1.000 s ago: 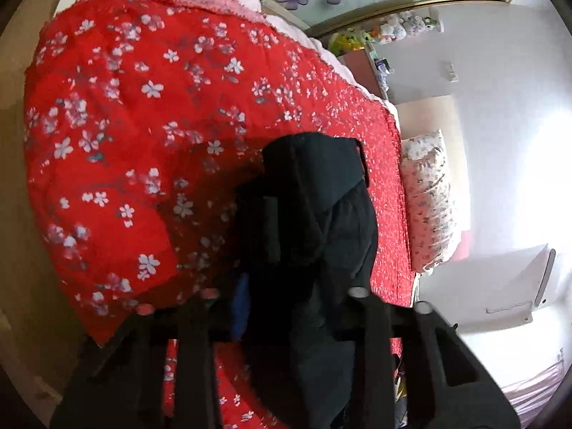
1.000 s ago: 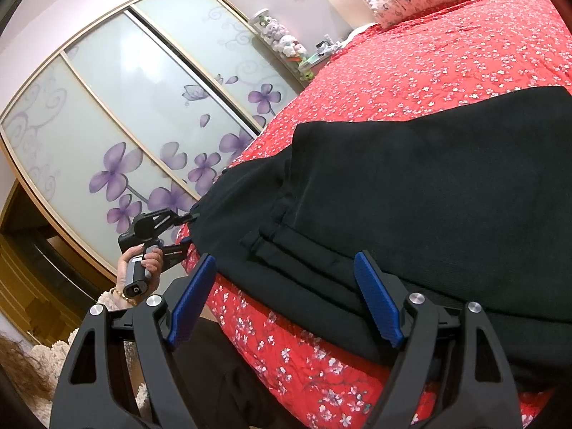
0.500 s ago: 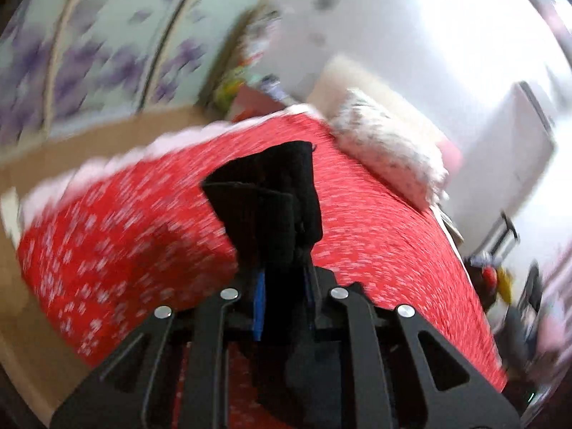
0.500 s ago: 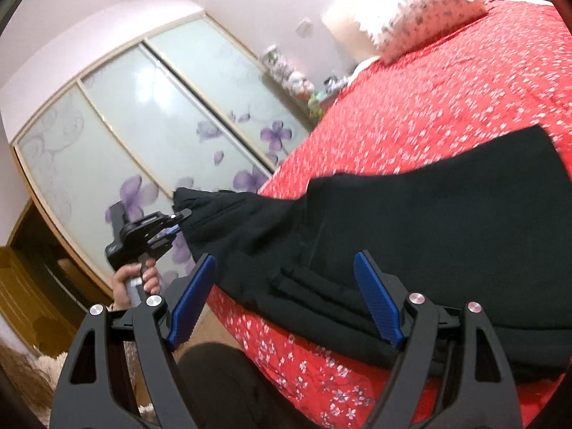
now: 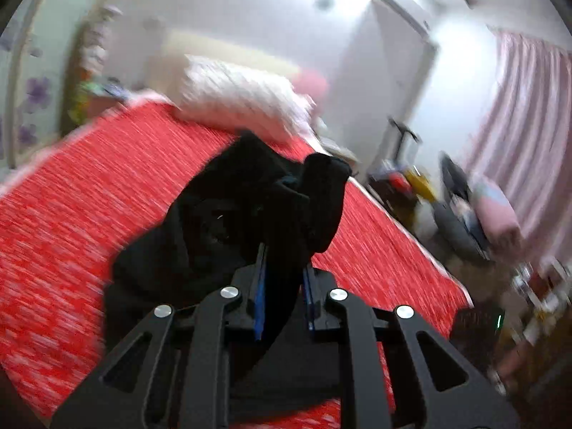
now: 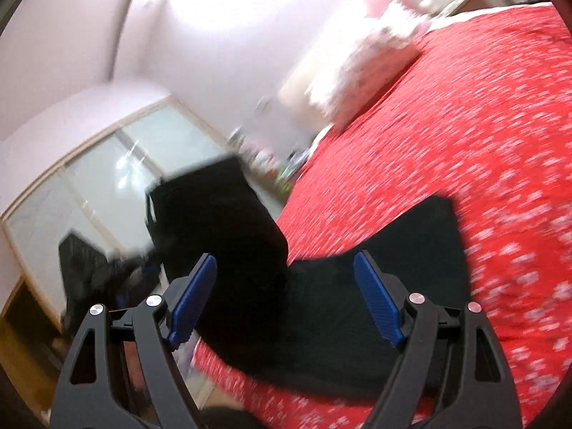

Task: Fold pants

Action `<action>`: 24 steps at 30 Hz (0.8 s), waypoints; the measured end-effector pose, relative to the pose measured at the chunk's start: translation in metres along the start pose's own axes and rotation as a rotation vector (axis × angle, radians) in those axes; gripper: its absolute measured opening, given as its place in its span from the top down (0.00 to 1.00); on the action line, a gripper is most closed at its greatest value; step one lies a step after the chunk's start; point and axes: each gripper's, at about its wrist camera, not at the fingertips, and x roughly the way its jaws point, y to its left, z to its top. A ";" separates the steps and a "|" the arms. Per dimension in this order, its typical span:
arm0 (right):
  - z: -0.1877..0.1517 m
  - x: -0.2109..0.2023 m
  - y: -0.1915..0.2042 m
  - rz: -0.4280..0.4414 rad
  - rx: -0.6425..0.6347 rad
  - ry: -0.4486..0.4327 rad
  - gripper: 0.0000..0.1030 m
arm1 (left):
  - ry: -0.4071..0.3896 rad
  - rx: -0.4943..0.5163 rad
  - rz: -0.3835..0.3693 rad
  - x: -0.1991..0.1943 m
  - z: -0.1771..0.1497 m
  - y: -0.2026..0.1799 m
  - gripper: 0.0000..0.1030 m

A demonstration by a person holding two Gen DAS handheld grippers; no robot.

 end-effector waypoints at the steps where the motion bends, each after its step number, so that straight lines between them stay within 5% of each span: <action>1: 0.005 -0.007 -0.005 -0.034 0.014 -0.035 0.21 | 0.048 0.008 -0.020 0.020 -0.014 -0.010 0.85; 5: 0.020 -0.036 -0.026 -0.133 0.076 -0.154 0.21 | 0.286 0.038 -0.018 0.100 -0.085 -0.034 0.86; 8: 0.023 -0.046 -0.037 -0.130 0.117 -0.169 0.21 | 0.252 0.093 0.004 0.102 -0.097 -0.043 0.86; 13: 0.025 -0.051 -0.041 -0.135 0.109 -0.178 0.21 | 0.211 0.043 -0.033 0.092 -0.079 -0.044 0.86; 19: 0.024 -0.042 -0.041 -0.121 0.121 -0.148 0.21 | 0.259 0.215 0.001 0.102 -0.125 -0.068 0.84; 24: 0.021 -0.034 -0.039 -0.100 0.095 -0.100 0.21 | 0.243 0.355 0.090 0.098 -0.129 -0.087 0.79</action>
